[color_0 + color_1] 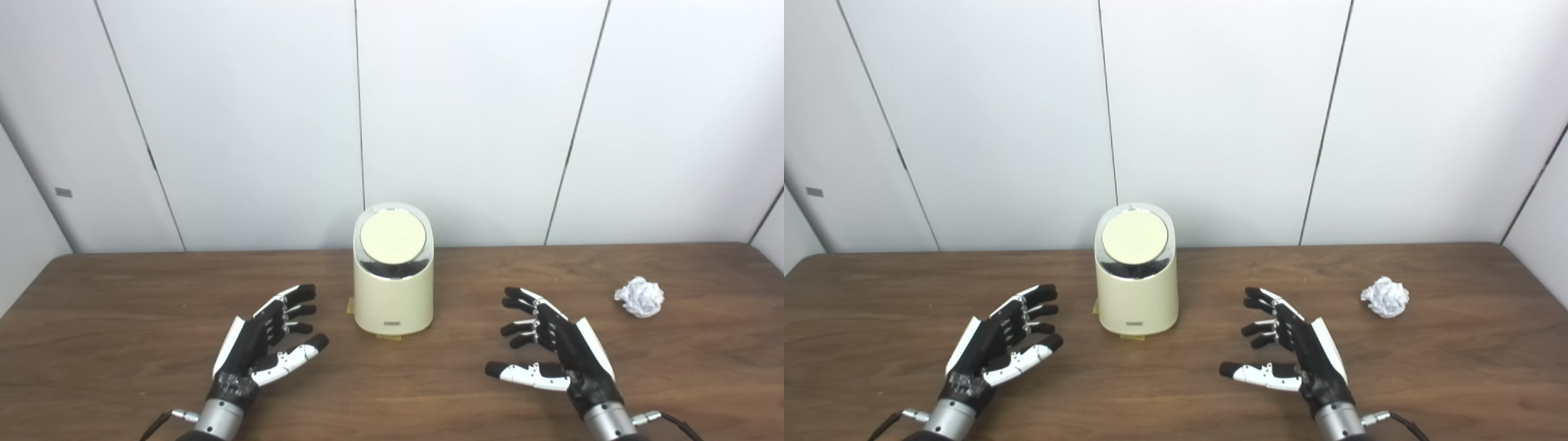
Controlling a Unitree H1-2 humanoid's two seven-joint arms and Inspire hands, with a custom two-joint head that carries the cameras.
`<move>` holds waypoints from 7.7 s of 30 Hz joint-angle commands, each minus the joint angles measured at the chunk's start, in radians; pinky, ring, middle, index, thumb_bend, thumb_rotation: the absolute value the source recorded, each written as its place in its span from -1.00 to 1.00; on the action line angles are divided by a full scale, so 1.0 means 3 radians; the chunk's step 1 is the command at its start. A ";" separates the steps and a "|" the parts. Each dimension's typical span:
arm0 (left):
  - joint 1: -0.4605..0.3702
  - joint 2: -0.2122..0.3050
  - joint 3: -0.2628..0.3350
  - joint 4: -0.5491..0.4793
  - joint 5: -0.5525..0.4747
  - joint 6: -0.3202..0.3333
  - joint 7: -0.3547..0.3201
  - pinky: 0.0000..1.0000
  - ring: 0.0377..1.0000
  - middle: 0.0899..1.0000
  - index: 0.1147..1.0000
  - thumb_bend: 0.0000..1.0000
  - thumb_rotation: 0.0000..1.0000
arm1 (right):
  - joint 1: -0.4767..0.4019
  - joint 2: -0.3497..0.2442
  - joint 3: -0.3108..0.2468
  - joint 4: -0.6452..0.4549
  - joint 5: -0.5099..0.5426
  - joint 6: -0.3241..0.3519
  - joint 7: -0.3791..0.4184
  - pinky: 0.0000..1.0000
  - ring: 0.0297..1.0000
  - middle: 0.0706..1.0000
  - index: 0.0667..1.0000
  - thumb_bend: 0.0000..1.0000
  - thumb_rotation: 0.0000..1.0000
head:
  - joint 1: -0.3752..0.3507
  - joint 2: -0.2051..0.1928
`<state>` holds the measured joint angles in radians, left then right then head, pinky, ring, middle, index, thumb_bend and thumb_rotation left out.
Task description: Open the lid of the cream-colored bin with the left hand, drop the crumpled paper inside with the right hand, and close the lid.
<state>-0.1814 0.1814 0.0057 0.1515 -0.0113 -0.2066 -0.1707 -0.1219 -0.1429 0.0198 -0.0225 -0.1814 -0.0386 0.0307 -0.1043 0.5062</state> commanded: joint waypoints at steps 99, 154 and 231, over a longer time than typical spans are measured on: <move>-0.1918 0.0068 -0.1314 0.0546 0.2957 0.1306 0.0802 0.72 0.94 0.91 0.90 0.69 -0.98 | -0.0180 0.0059 0.0098 -0.0009 -0.0077 -0.0131 -0.0090 -0.01 0.19 0.60 0.62 0.56 -0.52 | 0.0105 -0.0035; -0.0224 -0.0104 0.0135 -0.0192 0.0303 0.0018 0.0438 0.46 0.56 0.61 0.69 0.59 -0.56 | -0.0128 -0.0016 0.0069 -0.0030 0.0020 -0.0119 -0.0024 0.01 0.19 0.60 0.63 0.52 -0.58 | 0.0211 0.0042; -0.0199 0.0049 0.0100 0.0380 0.0139 -0.0388 0.0262 0.34 0.53 0.58 0.66 0.45 -0.96 | -0.1654 -0.1776 0.0754 0.1505 -0.2044 0.1221 0.0551 0.31 0.51 0.45 0.54 0.72 -0.45 | -0.0769 -0.0140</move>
<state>-0.2524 0.1946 0.0386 0.2727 0.0356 -0.3068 -0.0932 -0.5664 -0.6591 0.2532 0.4353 -0.7925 0.3394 0.2290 -0.3344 0.4633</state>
